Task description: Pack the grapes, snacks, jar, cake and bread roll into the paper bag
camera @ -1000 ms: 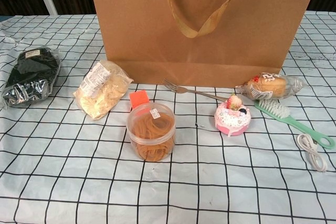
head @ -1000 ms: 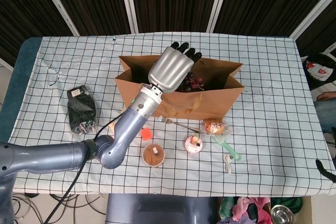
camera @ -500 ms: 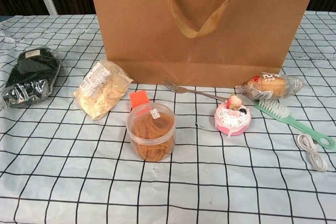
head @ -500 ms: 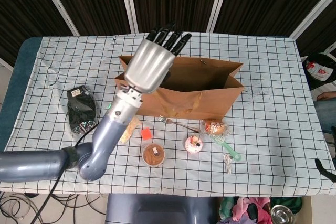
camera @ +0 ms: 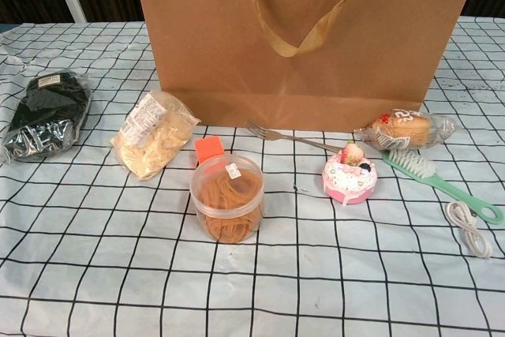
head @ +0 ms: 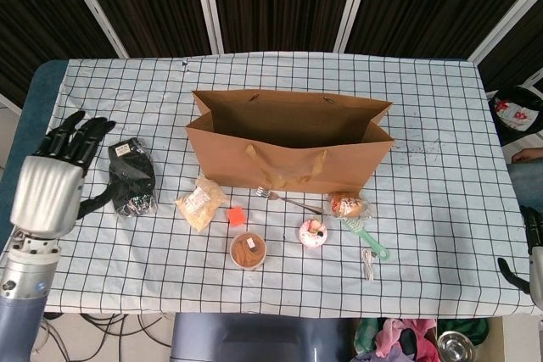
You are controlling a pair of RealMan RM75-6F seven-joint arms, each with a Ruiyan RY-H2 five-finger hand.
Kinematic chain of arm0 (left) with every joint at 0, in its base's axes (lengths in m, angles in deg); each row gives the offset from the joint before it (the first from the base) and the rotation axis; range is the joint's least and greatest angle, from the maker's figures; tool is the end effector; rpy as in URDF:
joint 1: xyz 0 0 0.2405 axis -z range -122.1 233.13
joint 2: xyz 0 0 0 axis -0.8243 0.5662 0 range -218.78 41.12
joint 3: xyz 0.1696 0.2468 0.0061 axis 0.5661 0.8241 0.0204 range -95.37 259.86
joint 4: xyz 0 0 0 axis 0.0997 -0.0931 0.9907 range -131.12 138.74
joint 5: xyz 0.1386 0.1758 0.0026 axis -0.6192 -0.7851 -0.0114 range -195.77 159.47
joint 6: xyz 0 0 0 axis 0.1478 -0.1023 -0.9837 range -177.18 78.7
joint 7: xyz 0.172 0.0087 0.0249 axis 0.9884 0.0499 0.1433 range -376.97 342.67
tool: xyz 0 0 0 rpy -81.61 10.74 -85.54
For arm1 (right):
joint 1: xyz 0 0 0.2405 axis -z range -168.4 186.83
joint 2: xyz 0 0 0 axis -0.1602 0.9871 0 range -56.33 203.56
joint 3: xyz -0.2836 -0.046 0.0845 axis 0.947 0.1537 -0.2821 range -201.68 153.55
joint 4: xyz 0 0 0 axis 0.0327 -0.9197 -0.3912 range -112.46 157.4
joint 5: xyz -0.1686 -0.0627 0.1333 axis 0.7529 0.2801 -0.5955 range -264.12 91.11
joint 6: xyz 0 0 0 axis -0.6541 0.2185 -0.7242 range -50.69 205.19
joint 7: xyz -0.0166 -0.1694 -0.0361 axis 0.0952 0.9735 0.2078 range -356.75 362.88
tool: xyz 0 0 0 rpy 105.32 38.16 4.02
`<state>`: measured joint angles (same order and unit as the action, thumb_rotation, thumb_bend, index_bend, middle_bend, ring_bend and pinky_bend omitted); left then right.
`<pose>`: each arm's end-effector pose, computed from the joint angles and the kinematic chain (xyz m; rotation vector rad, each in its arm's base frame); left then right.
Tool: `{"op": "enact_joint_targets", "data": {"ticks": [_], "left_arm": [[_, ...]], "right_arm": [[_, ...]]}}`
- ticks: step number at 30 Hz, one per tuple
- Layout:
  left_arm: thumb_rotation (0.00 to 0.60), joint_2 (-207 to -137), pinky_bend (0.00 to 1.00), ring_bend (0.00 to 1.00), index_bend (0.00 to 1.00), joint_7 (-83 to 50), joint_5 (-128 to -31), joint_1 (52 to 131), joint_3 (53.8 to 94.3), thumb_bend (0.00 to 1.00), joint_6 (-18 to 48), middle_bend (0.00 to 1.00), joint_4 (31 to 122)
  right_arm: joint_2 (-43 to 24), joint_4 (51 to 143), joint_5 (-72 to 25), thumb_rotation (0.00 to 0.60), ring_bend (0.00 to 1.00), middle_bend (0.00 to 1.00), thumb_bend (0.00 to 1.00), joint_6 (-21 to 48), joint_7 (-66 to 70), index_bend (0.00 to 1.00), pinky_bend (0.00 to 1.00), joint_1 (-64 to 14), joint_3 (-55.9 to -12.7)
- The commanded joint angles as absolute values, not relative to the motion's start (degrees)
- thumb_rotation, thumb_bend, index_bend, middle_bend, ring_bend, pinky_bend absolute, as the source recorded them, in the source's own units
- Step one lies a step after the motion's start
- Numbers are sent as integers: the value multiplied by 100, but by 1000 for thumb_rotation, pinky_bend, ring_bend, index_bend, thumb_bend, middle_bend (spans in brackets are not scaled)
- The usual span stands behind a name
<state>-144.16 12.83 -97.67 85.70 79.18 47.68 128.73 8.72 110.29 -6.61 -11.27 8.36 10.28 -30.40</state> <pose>-0.1445 0.2916 0.2155 -1.4268 -0.5101 -1.1723 -0.3979 -0.1879 0.1969 1.2140 -0.8005 0.7264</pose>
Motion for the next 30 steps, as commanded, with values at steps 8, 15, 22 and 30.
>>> {"op": "enact_joint_targets", "data": {"ticks": [8, 15, 22, 30], "left_arm": [[600, -15085, 179, 70, 159, -1424, -9172, 7954, 8510, 0, 3215, 171, 10654], [600, -15732, 118, 62, 139, -1387, -8485, 8399, 8102, 0, 2000, 139, 10212], [600, -16663, 94, 47, 139, -1633, -7583, 8935, 7565, 0, 806, 132, 9577], [600, -17174, 83, 35, 139, -1744, -7499, 9240, 7363, 0, 258, 135, 9374]], "right_arm": [[810, 11047, -601, 600, 200, 90, 217, -1099, 943, 64, 234, 1003, -2992], [869, 11014, -675, 600, 200, 93, 221, -1165, 794, 64, 234, 1044, -3057], [918, 10978, -762, 600, 200, 100, 229, -1249, 620, 63, 234, 1098, -3134], [962, 11009, -731, 600, 200, 100, 229, -1285, 541, 64, 234, 1123, -3136]]}}
